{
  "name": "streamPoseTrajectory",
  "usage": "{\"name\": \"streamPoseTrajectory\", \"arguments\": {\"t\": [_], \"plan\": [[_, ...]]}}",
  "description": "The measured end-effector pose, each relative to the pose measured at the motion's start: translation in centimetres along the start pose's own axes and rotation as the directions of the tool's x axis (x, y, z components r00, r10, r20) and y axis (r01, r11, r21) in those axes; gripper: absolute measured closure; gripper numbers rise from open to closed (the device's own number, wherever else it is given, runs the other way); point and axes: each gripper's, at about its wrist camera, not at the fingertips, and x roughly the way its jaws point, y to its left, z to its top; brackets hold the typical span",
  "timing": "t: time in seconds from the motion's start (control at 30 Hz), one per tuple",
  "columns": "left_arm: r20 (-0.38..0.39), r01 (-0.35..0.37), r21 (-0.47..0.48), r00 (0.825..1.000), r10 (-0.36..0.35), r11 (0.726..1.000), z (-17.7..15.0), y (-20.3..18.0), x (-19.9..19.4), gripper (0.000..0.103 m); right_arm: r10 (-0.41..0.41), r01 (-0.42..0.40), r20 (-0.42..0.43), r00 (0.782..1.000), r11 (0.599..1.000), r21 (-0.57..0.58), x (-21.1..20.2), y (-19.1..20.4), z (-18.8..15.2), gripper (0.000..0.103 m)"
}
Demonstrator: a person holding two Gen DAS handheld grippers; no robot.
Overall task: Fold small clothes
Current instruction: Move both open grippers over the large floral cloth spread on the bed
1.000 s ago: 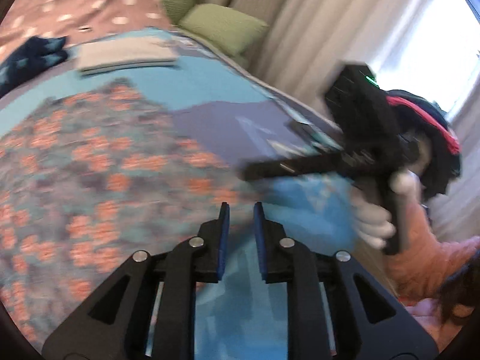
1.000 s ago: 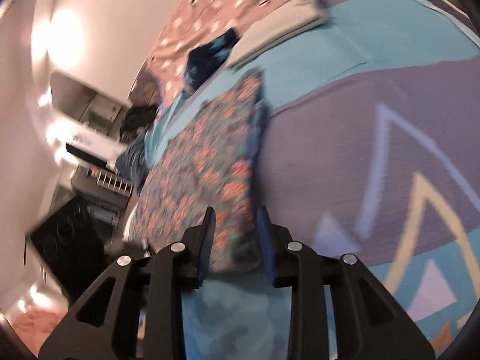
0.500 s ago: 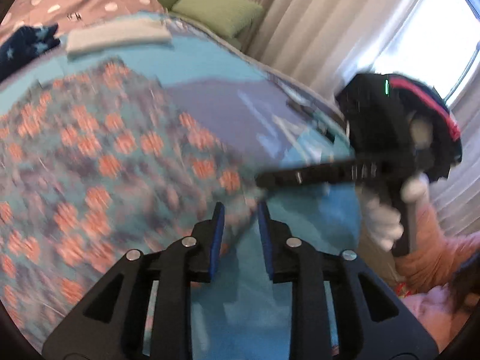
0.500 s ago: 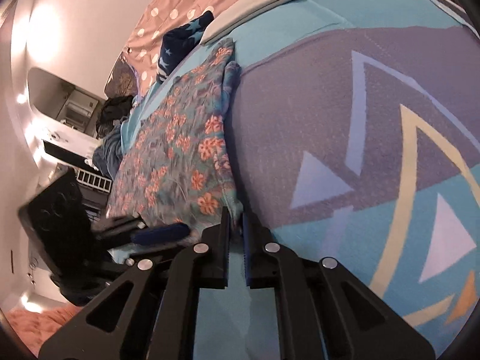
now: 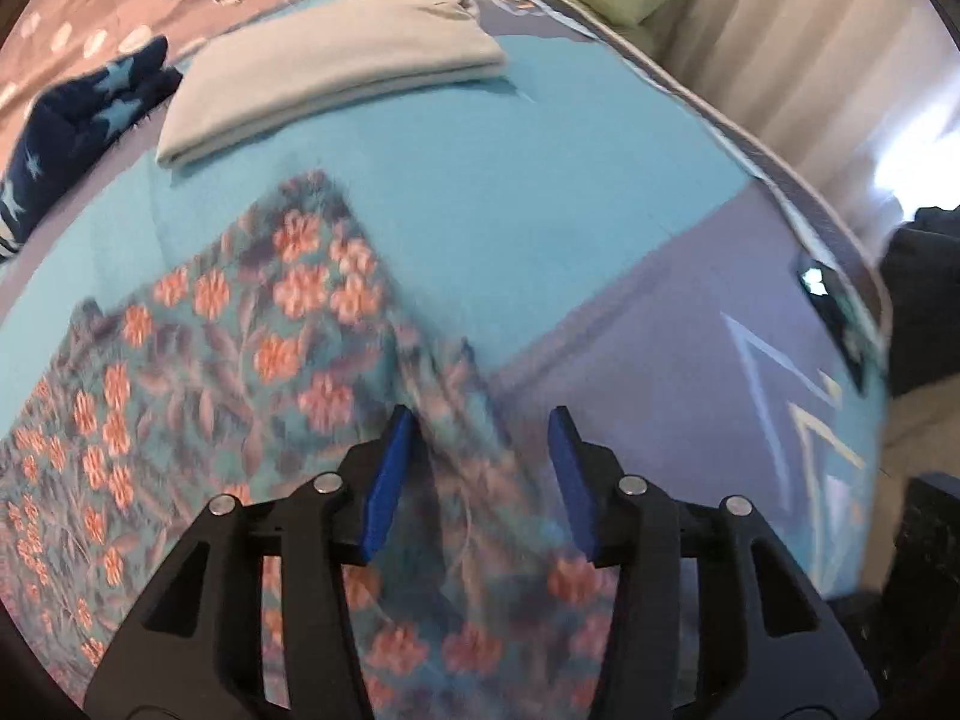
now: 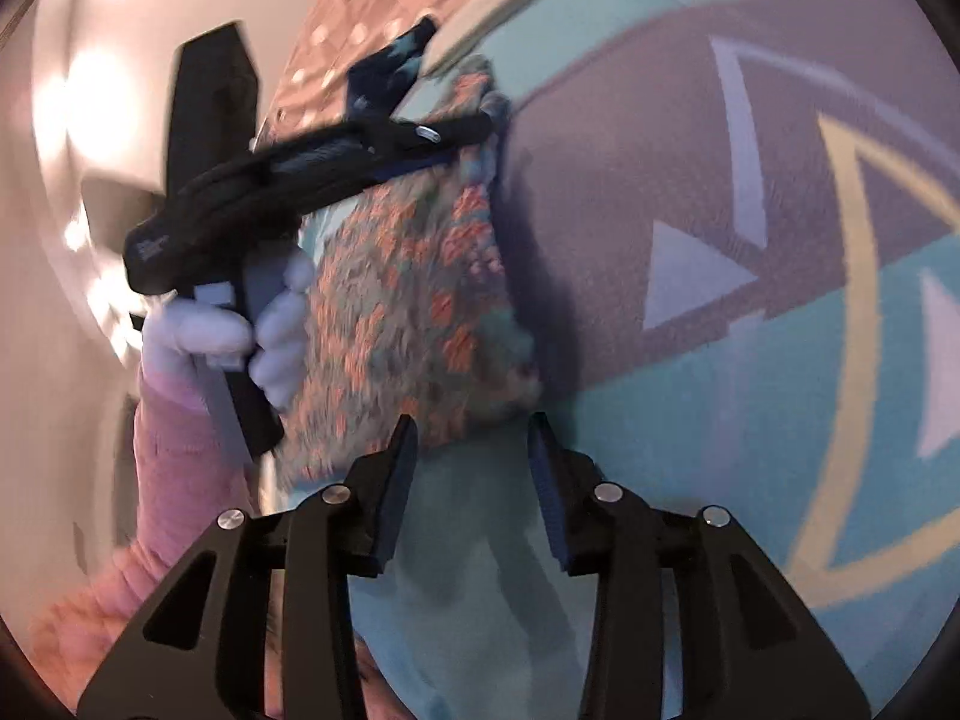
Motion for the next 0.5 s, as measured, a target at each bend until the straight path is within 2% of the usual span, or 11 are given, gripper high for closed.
{"name": "streamPoseTrajectory", "arguments": {"t": [0.03,0.07,0.1,0.23,0.37,0.4,0.47,0.5], "plan": [[0.007,-0.014,-0.013,1.0,0.014,1.0,0.3,-0.2,0.0,0.063,-0.001,0.0,0.029,1.0,1.0,0.022,0.1,-0.2,0.4,0.073],[0.017,-0.001,-0.046,1.0,0.002,0.999,0.7,-0.3,-0.1,0.067,-0.032,0.031,0.053,0.998,0.999,0.027,0.3,-0.2,0.8,0.096],[0.031,0.029,-0.064,0.999,-0.027,0.998,0.9,-0.3,-0.2,0.067,-0.064,0.062,0.062,0.996,0.998,0.028,0.5,-0.3,0.9,0.096],[0.088,0.1,-0.062,0.992,-0.095,0.993,0.1,0.4,-0.5,0.067,-0.107,0.107,0.065,0.992,0.994,0.014,-0.3,0.0,-0.4,0.097],[0.163,0.213,-0.068,0.966,-0.2,0.975,-2.3,2.3,-3.0,0.065,-0.094,0.094,0.069,0.993,0.996,0.005,-1.7,-0.8,-1.0,0.097],[0.189,0.216,-0.066,0.961,-0.201,0.974,-2.9,2.8,-3.9,0.064,-0.126,0.128,0.081,0.989,0.992,-0.017,-2.2,-0.4,-1.2,0.097],[0.263,0.188,-0.042,0.95,-0.17,0.981,-5.3,4.0,-6.3,0.05,-0.195,0.203,0.126,0.973,0.977,-0.057,-3.2,0.3,-1.3,0.093],[0.287,0.177,-0.041,0.945,-0.158,0.983,-6.4,4.5,-7.1,0.048,-0.253,0.27,0.172,0.952,0.959,-0.086,-3.9,1.0,-1.4,0.093]]}}
